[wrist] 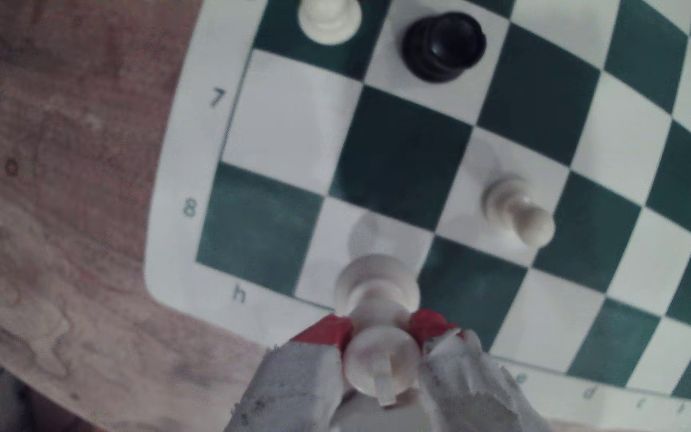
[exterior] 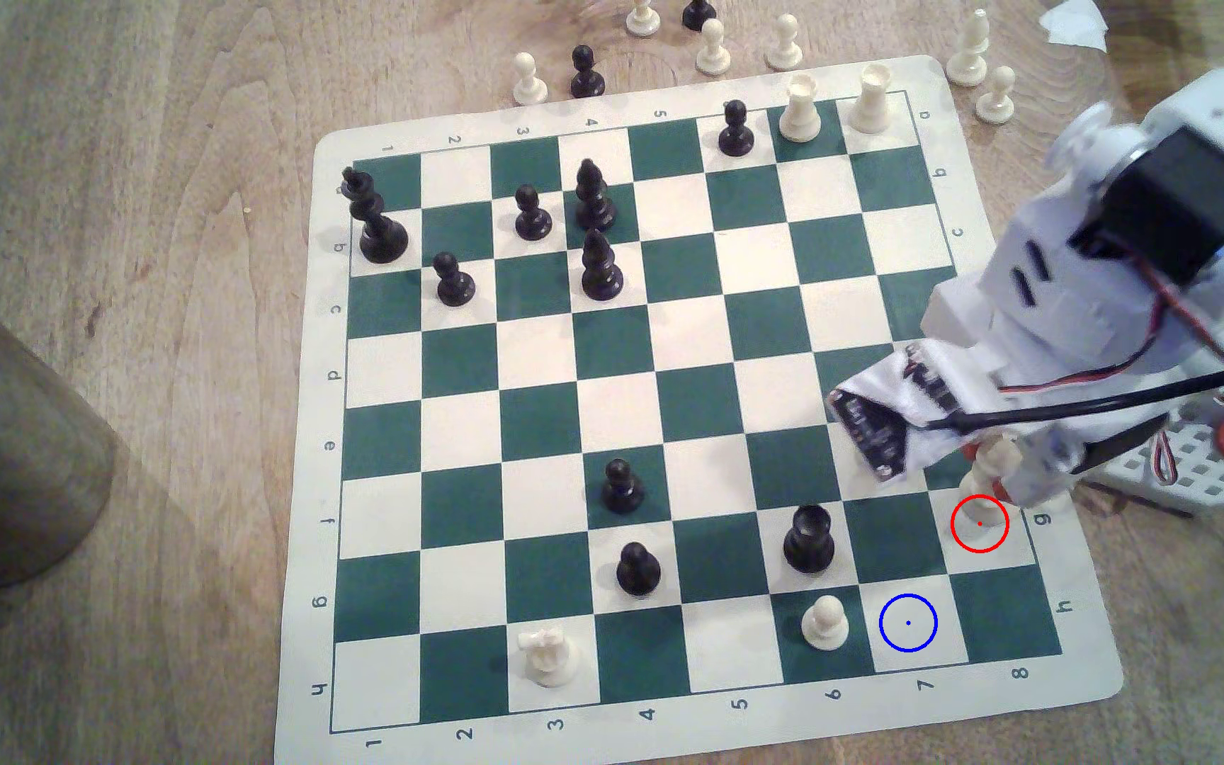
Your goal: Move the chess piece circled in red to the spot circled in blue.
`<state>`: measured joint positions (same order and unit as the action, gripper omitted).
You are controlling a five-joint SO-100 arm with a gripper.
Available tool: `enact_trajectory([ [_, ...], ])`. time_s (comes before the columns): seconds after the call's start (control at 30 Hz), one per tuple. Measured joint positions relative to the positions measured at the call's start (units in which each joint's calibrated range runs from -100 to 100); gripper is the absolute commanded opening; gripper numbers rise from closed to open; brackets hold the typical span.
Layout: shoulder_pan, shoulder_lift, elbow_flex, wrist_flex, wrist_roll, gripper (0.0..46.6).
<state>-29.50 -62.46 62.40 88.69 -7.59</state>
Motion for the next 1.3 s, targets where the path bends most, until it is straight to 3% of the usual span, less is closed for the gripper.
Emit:
enact_trajectory([
  [0.2,-3.6,2.8,-8.6,-0.6,-2.3,0.6],
  [0.47,-5.2,12.0,-10.6,-7.6,-3.2,0.7],
  [0.9,-6.1,27.6,-14.2,-18.6,-3.4,0.8],
  [1.3,-4.8,29.3,-13.6,-21.0,-2.6,1.0],
])
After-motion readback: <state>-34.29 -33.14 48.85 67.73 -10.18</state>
